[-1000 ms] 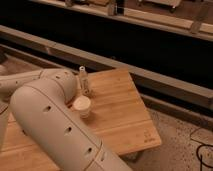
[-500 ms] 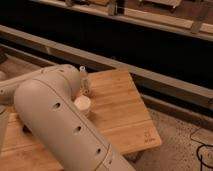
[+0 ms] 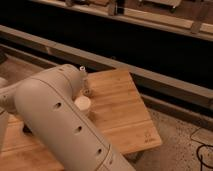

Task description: Wipe the white sponge on the table

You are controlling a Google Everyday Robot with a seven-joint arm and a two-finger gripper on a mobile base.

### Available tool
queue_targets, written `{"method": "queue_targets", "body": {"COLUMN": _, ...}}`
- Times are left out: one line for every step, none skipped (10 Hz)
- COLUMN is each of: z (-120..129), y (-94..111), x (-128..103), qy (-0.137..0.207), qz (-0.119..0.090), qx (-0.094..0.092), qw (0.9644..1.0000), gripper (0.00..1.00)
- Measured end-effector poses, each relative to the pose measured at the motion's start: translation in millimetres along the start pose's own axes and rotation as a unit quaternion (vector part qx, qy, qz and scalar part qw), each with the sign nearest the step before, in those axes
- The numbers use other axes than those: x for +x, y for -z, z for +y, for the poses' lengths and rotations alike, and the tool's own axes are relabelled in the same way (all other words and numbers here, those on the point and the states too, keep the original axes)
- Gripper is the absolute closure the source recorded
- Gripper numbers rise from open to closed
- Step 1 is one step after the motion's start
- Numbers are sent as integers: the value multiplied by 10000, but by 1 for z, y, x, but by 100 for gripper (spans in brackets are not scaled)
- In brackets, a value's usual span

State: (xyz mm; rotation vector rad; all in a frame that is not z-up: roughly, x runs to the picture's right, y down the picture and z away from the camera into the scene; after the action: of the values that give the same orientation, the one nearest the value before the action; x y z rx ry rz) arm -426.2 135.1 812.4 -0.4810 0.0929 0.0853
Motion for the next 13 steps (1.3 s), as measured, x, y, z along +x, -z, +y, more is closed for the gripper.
{"method": "queue_targets", "body": {"z": -3, "y": 4, "x": 10, "qy": -91, "qz": 164, "qx": 18, "qw": 9998, "gripper": 100}}
{"method": "queue_targets", "body": {"z": -7, "y": 9, "x": 16, "qy": -191, "qz": 248, "qx": 27, "qw": 9995, "gripper": 100}}
{"method": "queue_targets", "body": {"z": -9, "y": 11, "x": 25, "qy": -318, "qz": 374, "qx": 12, "qw": 9988, "gripper": 100}}
{"method": "queue_targets", "body": {"z": -11, "y": 12, "x": 31, "qy": -405, "qz": 475, "qx": -16, "qw": 9980, "gripper": 100}}
{"method": "queue_targets", "body": {"z": -11, "y": 12, "x": 34, "qy": -465, "qz": 576, "qx": -62, "qw": 9972, "gripper": 100}}
{"method": "queue_targets", "body": {"z": -13, "y": 11, "x": 33, "qy": -478, "qz": 640, "qx": -85, "qw": 9968, "gripper": 100}}
{"method": "queue_targets", "body": {"z": -18, "y": 9, "x": 29, "qy": -419, "qz": 719, "qx": -103, "qw": 9965, "gripper": 100}}
{"method": "queue_targets", "body": {"z": -22, "y": 6, "x": 23, "qy": -351, "qz": 769, "qx": -121, "qw": 9963, "gripper": 100}}
{"method": "queue_targets", "body": {"z": -26, "y": 0, "x": 13, "qy": -240, "qz": 817, "qx": -171, "qw": 9962, "gripper": 100}}
{"method": "queue_targets", "body": {"z": -27, "y": -8, "x": 2, "qy": -109, "qz": 860, "qx": -238, "qw": 9960, "gripper": 100}}
{"method": "queue_targets", "body": {"z": -30, "y": -13, "x": -11, "qy": -3, "qz": 864, "qx": -302, "qw": 9958, "gripper": 100}}
{"method": "queue_targets", "body": {"z": -32, "y": -16, "x": -21, "qy": 63, "qz": 842, "qx": -321, "qw": 9959, "gripper": 100}}
{"method": "queue_targets", "body": {"z": -35, "y": -19, "x": -37, "qy": 173, "qz": 802, "qx": -330, "qw": 9961, "gripper": 100}}
